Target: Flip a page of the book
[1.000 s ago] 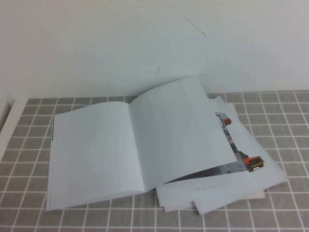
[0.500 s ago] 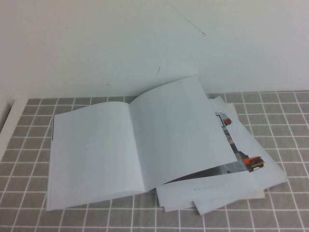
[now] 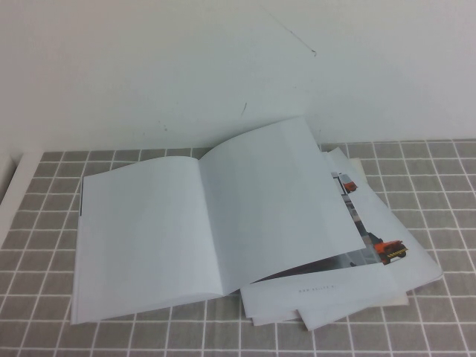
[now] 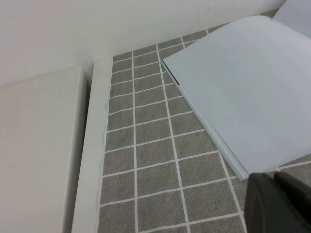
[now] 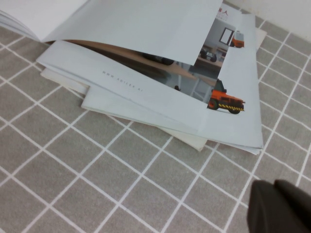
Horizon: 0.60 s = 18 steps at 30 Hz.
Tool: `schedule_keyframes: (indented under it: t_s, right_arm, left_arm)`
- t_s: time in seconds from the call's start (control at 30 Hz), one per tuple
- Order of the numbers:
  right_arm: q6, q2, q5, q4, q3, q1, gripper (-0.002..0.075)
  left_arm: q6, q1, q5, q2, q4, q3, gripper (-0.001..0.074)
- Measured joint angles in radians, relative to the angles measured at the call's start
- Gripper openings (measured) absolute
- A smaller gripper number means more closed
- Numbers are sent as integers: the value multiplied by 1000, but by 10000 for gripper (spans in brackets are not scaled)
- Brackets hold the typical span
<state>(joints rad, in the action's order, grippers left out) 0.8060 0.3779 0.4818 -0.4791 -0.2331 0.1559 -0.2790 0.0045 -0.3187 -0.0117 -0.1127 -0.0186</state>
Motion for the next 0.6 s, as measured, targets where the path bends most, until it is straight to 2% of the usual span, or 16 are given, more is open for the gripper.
schedule_keyframes:
  t_s: [0.37,0.6]
  right_arm:
    - [0,-4,-3,0,1,0,-1]
    - [-5,-168,-36,63,2,-32,-1]
  left_arm:
    - [0,0,0,0,0,0,-4]
    - [-3,0,0,-2,0,0,-4]
